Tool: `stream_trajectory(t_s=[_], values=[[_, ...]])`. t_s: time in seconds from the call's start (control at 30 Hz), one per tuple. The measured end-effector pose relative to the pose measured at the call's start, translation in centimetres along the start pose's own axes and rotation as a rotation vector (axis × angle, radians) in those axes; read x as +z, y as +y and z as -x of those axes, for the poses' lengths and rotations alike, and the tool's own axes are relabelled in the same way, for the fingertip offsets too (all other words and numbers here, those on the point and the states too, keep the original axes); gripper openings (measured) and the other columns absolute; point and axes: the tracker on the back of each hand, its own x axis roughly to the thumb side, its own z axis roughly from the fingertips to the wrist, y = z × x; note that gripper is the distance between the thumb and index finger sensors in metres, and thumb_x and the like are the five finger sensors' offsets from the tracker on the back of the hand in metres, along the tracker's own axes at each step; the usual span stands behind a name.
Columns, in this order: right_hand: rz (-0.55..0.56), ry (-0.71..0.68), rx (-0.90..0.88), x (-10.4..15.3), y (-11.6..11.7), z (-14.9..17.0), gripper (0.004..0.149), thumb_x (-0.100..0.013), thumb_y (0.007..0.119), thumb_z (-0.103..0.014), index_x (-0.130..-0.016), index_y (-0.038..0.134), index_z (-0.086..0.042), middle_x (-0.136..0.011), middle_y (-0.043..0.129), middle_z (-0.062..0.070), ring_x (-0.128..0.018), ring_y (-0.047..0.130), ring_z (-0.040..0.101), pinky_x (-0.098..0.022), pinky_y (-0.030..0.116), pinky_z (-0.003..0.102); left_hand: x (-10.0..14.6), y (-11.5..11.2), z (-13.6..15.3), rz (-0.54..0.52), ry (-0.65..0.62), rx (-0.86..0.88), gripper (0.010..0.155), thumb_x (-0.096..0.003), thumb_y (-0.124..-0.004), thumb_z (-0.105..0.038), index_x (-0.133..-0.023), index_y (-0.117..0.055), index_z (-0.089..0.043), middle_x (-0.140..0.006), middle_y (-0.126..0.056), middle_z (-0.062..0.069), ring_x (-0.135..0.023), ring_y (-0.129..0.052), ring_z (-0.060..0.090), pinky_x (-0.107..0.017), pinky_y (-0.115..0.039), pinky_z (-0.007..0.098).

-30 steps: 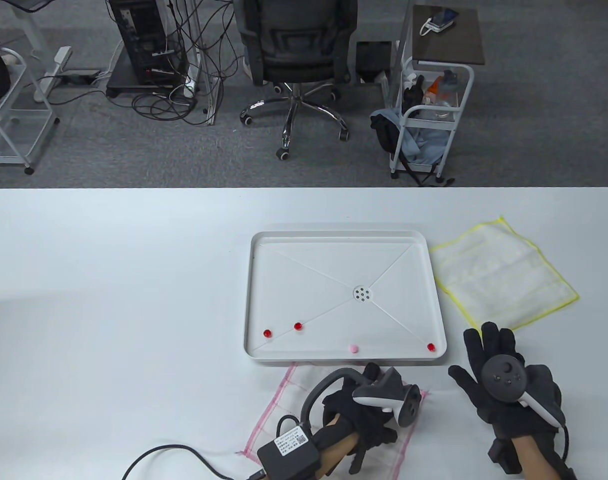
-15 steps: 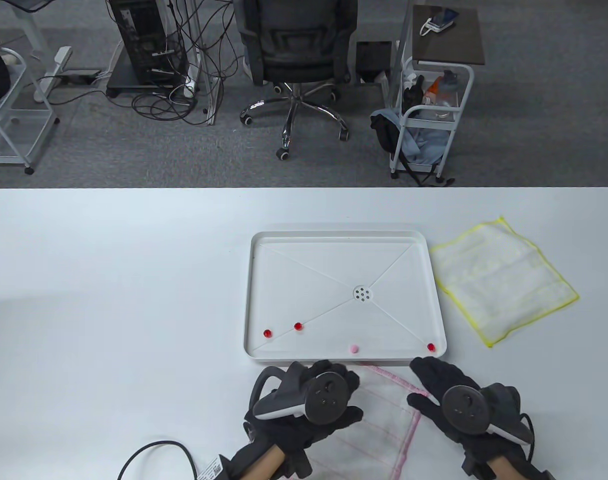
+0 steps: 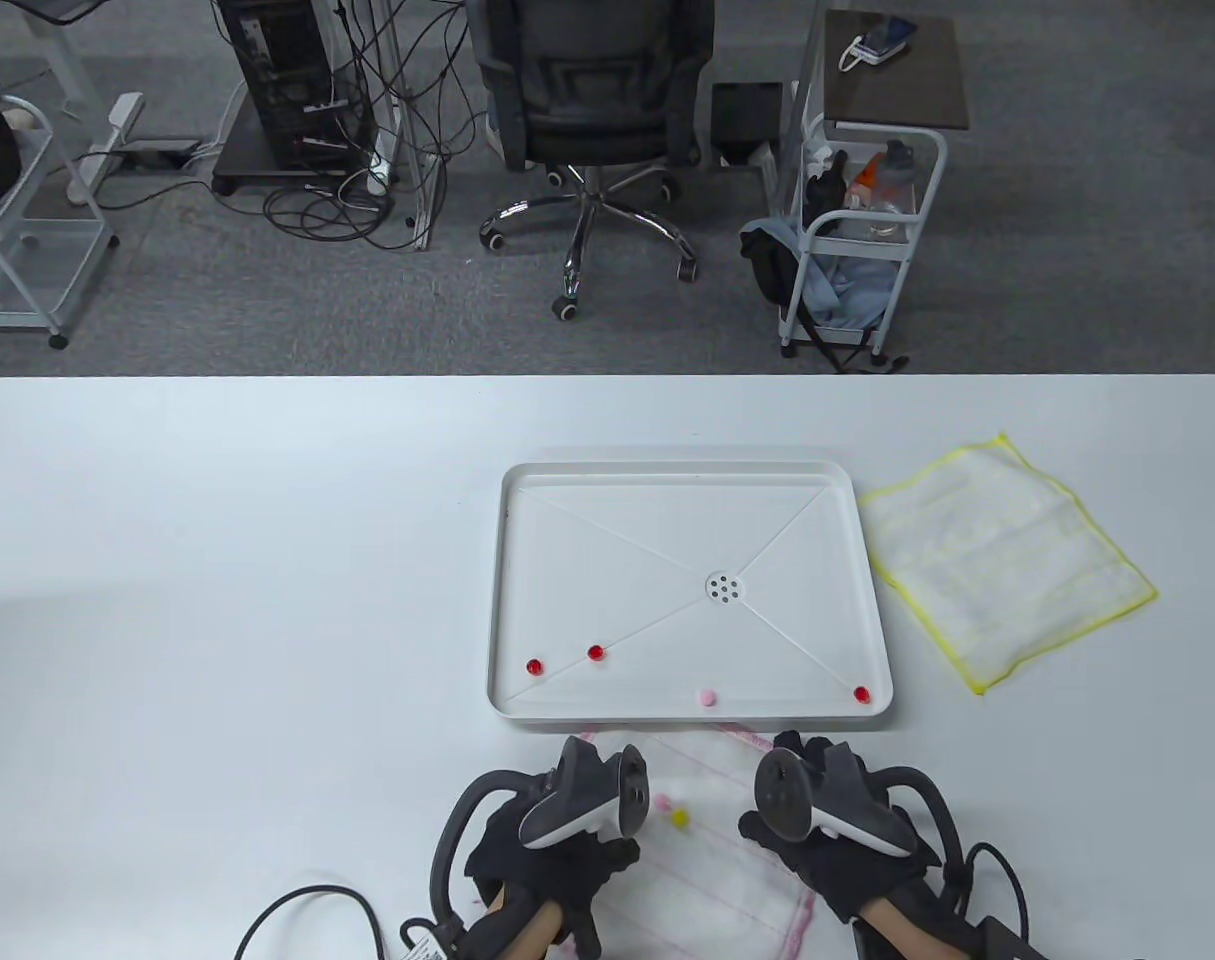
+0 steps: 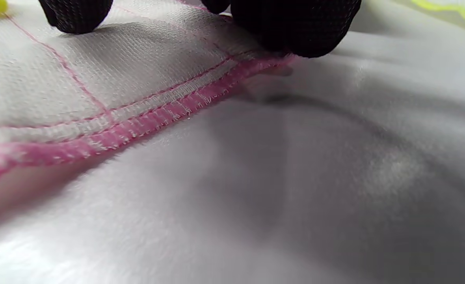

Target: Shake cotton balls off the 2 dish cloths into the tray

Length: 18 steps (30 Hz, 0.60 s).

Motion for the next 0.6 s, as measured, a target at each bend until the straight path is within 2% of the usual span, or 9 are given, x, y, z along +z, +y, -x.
stream_trajectory(t_s=[0.2, 0.33, 0.47, 0.6], values=[[0.017, -0.012, -0.039, -0.2, -0.4, -0.8, 0.08, -0.056, 0.071, -0.05, -0.112, 0.039, -0.003, -0.1, 0.056, 0.028, -0.072, 0.073, 0.041, -0.053, 0.073, 0.042, -0.2, 0.0, -0.5, -0.017, 0.005, 0.077, 0.087, -0.048, -0.068, -0.065, -0.108, -0.046, -0.007, -0.098, -0.067, 0.021, -0.067, -0.095, 0.025, -0.048, -0.09, 0.026], [0.037, -0.043, -0.12, -0.4, -0.6, -0.9, 0.071, -0.057, 0.077, -0.04, -0.11, 0.046, -0.004, -0.094, 0.065, 0.023, -0.064, 0.081, 0.034, -0.045, 0.078, 0.036, -0.1, -0.1, -0.7, -0.074, -0.021, 0.185, 0.078, -0.0488, -0.075, -0.054, -0.106, -0.05, -0.007, -0.092, -0.073, 0.018, -0.058, -0.1, 0.016, -0.04, -0.092, 0.019], [0.061, -0.088, -0.241, -0.5, -0.6, -0.5, 0.06, -0.058, 0.078, -0.03, -0.107, 0.053, -0.009, -0.089, 0.071, 0.019, -0.054, 0.089, 0.026, -0.036, 0.082, 0.031, 0.2, -0.2, -0.2, -0.11, -0.073, 0.288, 0.066, -0.0507, -0.077, -0.045, -0.104, -0.056, -0.012, -0.088, -0.079, 0.011, -0.049, -0.103, 0.009, -0.032, -0.093, 0.014], [0.038, -0.141, -0.378, -0.4, -0.9, 0.5, 0.053, -0.059, 0.077, -0.028, -0.106, 0.057, -0.013, -0.088, 0.076, 0.017, -0.047, 0.092, 0.024, -0.03, 0.083, 0.03, 0.9, -0.3, 0.7, -0.096, -0.144, 0.428, 0.058, -0.0525, -0.076, -0.038, -0.103, -0.059, -0.016, -0.086, -0.082, 0.01, -0.042, -0.104, 0.008, -0.026, -0.093, 0.012]])
